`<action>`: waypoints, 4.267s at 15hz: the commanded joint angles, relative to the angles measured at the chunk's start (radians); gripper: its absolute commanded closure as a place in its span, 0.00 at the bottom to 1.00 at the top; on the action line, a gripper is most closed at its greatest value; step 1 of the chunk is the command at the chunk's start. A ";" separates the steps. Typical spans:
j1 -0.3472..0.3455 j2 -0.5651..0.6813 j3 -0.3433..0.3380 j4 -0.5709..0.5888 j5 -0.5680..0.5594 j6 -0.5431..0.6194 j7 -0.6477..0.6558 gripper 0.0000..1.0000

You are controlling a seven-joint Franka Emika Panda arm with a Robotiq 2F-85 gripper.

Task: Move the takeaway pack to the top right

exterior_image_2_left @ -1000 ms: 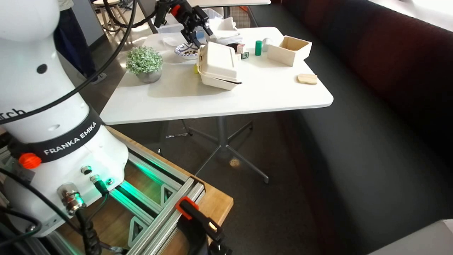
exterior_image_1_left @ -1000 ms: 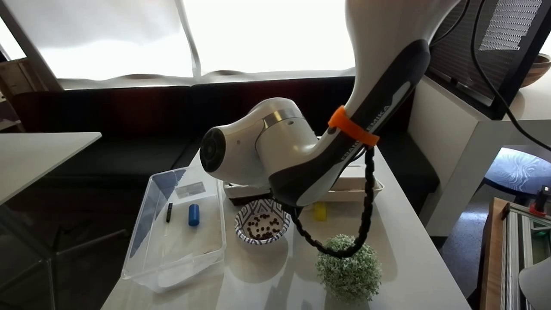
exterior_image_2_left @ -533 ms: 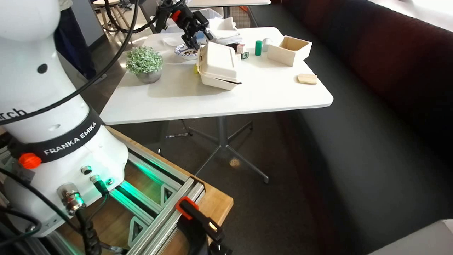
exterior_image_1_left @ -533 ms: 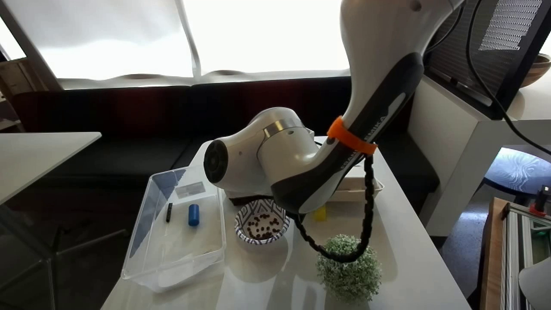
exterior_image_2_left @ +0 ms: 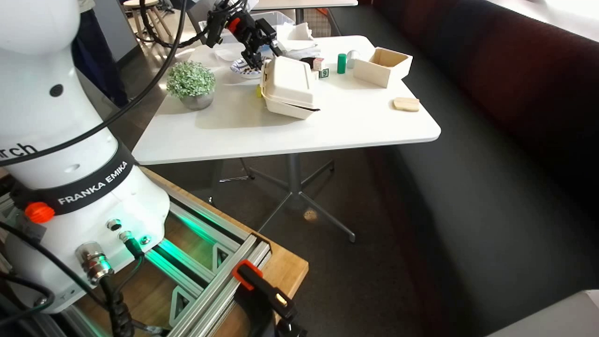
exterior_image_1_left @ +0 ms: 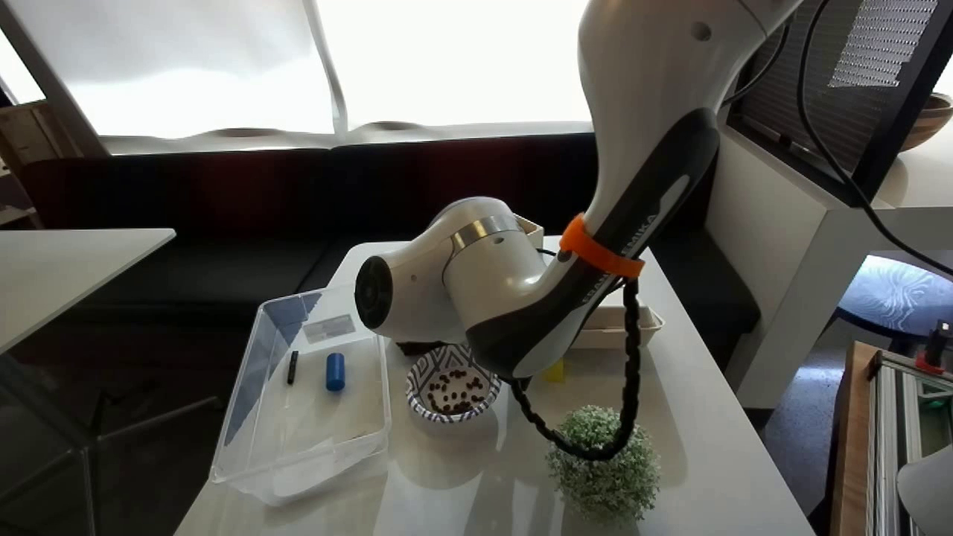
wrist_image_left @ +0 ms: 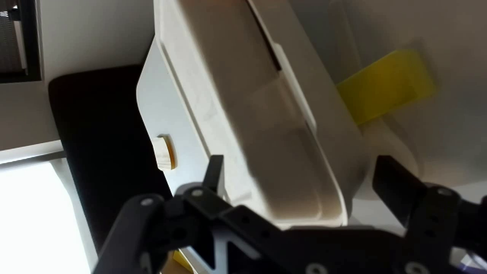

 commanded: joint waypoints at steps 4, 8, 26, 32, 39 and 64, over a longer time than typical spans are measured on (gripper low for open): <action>0.006 0.012 -0.006 0.010 -0.004 -0.001 0.006 0.00; 0.005 0.022 -0.009 0.015 -0.002 -0.005 0.003 0.00; 0.035 0.103 -0.031 0.060 -0.111 -0.028 0.043 0.00; 0.039 0.117 -0.029 0.069 -0.144 -0.069 0.055 0.22; 0.039 0.107 -0.024 0.063 -0.161 -0.089 0.066 0.47; -0.009 -0.043 0.010 -0.069 -0.475 -0.158 0.104 0.48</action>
